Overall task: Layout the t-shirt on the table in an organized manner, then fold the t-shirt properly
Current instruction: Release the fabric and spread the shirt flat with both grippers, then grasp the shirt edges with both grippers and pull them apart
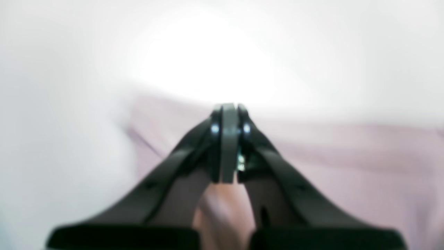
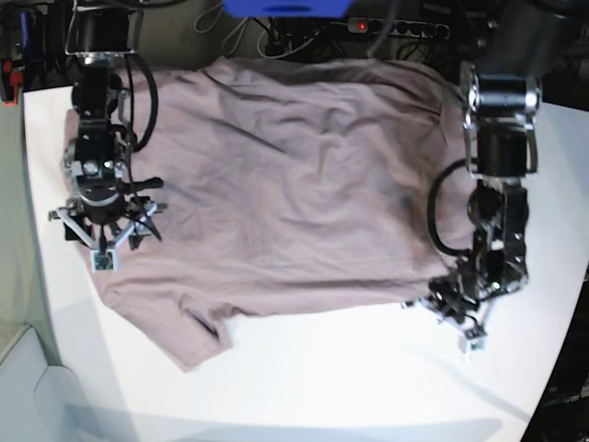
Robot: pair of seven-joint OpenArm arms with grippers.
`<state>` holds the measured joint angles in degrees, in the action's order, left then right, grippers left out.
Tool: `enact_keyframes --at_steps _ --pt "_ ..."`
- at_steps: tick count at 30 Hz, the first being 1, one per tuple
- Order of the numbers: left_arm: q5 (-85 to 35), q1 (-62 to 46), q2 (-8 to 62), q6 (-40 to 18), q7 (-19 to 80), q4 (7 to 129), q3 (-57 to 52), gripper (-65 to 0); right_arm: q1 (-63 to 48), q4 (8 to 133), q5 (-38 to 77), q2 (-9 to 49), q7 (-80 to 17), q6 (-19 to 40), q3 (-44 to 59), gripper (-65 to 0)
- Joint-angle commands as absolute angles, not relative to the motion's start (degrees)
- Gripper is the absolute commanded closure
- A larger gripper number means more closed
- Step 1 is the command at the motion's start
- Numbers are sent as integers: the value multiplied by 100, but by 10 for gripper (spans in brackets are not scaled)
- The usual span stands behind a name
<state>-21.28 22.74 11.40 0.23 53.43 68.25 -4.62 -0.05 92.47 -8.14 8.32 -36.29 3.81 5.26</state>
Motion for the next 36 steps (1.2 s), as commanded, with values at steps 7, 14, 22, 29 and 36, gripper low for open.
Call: enact_keyframes --at_steps 7,14,22,29,36 --pt "-2185 1015 1182 22 5516 7679 -426 -1 40 9332 -822 760 -3503 374 514 -353" --pt "-2185 963 1279 22 4593 6756 -435 -1 66 9323 -822 664 -3503 374 523 -97" --pt "-2185 1868 1402 22 3846 5121 -418 -1 391 7978 -822 673 -3459 374 532 0" --pt "-2176 2677 1376 22 3310 4295 -251 -1 1200 6360 -831 840 -3178 374 532 0" --pt "-2193 3108 1332 22 2659 4180 251 -1 2360 4426 -831 1218 -2255 347 532 0"
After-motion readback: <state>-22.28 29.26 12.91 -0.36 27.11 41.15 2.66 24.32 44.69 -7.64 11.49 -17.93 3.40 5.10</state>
